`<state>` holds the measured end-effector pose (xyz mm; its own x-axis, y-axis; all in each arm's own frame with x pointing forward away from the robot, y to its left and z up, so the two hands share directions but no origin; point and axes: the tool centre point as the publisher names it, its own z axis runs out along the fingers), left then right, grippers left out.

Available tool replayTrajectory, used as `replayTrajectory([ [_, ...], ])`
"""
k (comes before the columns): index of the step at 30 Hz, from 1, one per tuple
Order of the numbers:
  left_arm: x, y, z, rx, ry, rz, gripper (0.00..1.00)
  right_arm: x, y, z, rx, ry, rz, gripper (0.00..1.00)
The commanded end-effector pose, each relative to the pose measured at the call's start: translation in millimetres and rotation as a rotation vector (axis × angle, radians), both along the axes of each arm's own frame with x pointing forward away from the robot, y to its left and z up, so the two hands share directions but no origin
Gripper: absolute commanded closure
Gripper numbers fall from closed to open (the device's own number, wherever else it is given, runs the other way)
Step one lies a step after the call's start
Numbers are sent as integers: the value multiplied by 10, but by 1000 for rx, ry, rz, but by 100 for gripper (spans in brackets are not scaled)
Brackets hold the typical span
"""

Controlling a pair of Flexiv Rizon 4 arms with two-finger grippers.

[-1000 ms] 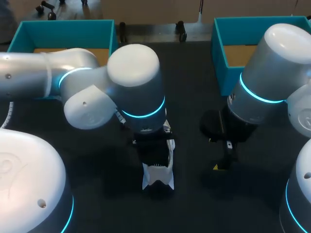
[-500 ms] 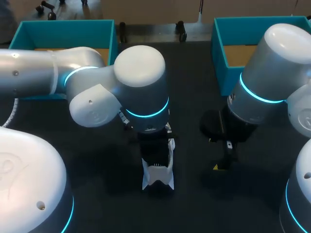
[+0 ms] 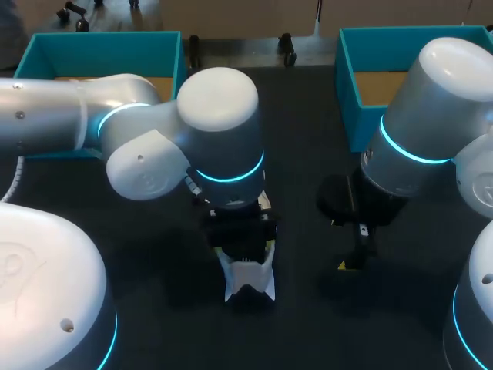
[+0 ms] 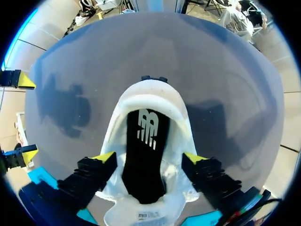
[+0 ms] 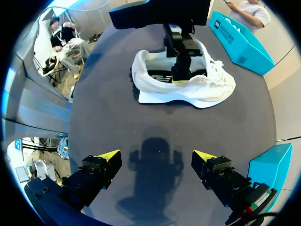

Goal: Take the shoe out of the shoebox, open the shoe tongue, remove and reinsert the insole, then place the shoe into the shoebox

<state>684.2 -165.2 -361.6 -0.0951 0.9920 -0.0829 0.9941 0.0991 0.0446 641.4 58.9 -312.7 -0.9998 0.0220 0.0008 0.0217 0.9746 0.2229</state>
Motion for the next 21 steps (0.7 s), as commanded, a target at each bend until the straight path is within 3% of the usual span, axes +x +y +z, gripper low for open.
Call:
replayTrajectory([
  [1,25,34,-9,-4,16,-4,0,-12,-4,-10,2,-2,0,0],
  [12,-5,11,127,-30,28,-25,0,-12,-4,-10,2,-2,0,0],
  [21,61,-6,71,-40,25,7,0,-12,-4,-10,2,-2,0,0],
])
